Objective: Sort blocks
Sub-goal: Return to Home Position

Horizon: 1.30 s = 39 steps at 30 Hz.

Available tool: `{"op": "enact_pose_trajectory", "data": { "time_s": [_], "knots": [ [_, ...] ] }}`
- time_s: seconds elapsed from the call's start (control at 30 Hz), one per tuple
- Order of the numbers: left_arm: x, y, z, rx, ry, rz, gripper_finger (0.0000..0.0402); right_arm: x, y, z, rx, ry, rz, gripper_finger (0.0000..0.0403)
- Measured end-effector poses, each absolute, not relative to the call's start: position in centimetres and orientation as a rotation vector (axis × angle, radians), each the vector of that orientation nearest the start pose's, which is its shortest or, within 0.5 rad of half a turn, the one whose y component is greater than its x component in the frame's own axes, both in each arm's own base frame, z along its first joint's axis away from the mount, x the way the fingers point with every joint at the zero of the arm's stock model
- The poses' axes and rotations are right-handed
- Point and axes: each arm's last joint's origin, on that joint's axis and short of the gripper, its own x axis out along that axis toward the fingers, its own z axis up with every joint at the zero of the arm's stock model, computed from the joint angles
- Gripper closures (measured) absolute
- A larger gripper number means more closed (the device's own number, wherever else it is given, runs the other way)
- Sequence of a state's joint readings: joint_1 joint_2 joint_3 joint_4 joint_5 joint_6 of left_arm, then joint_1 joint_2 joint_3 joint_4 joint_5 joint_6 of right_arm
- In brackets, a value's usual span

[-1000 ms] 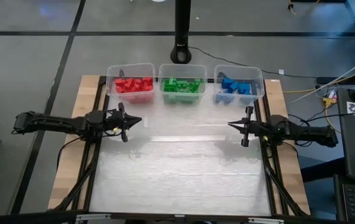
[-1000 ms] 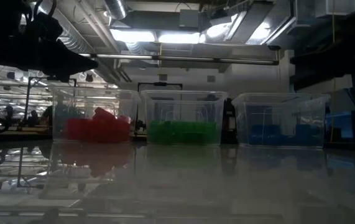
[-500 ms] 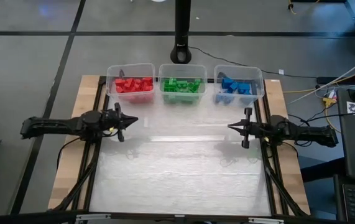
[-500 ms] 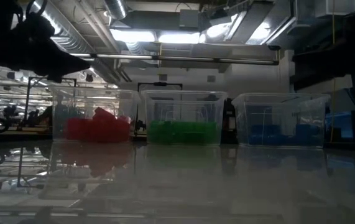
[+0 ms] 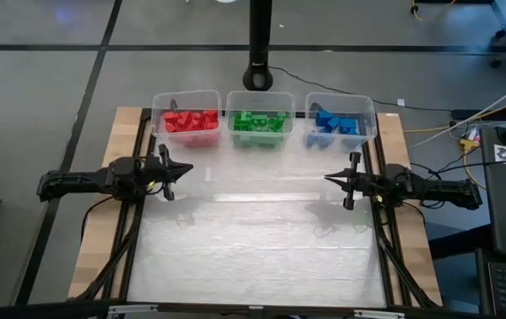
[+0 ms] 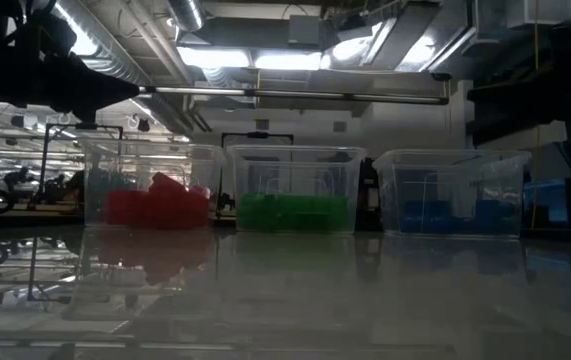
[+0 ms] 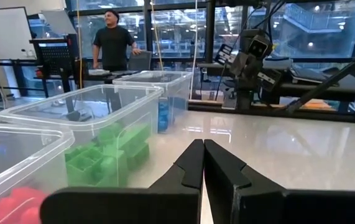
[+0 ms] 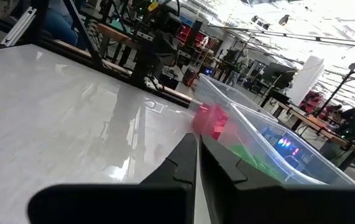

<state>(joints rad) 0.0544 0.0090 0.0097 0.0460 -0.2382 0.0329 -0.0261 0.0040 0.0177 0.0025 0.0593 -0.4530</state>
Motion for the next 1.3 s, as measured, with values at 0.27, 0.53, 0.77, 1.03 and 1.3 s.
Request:
{"op": "enact_pose_trajectory", "data": {
  "time_s": [0.27,0.53,0.77,1.03,1.3],
  "knots": [
    [9.63,1.20,17.05,-0.012,-0.047,0.292,0.0400,9.67,-0.42,16.95,-0.453,0.003,-0.087,0.0382],
    [9.63,1.21,17.04,-0.075,-0.056,0.290,0.0400,9.67,-0.42,16.96,-0.453,0.001,-0.088,0.0382],
    [9.63,1.20,17.04,-0.079,-0.056,0.290,0.0400,9.67,-0.42,16.96,-0.453,0.001,-0.088,0.0382],
    [9.63,1.20,17.03,-0.076,-0.055,0.290,0.0400,9.67,-0.42,16.97,-0.454,0.001,-0.088,0.0382],
    [9.63,1.21,17.03,-0.075,-0.055,0.291,0.0400,9.67,-0.43,16.97,-0.454,0.000,-0.088,0.0382]
  ]
}}
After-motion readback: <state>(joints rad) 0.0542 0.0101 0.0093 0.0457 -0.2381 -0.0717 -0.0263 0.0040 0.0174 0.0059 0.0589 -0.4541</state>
